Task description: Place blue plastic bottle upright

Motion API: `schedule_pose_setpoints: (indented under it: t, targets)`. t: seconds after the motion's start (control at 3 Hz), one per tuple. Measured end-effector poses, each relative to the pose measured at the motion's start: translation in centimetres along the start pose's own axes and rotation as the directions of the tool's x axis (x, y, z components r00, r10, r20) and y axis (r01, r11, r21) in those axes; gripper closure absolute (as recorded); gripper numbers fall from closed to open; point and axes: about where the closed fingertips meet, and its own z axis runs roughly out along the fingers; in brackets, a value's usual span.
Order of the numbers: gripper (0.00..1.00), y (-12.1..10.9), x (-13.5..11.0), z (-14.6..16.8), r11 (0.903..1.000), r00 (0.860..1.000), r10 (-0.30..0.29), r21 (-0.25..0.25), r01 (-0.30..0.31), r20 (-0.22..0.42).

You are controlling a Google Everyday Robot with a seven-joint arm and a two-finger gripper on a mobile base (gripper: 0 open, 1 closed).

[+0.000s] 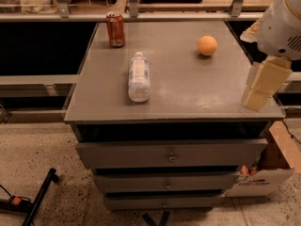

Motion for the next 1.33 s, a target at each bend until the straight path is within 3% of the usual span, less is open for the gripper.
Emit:
schedule_pose_setpoints:
  t: [0.67, 1.0, 1.33]
  targets:
    - [0.0, -3.5, -7.3, 4.7, 0.9954, 0.993, -0.055, -0.073, 0.063, 0.108]
    - [0.0, -5.6, -10.4, 7.2, 0.9896, 0.994, -0.02, -0.14, 0.034, 0.105]
    - [0.0, -7.3, -14.3, 9.2, 0.9826, 0.997, 0.062, -0.177, -0.055, 0.035]
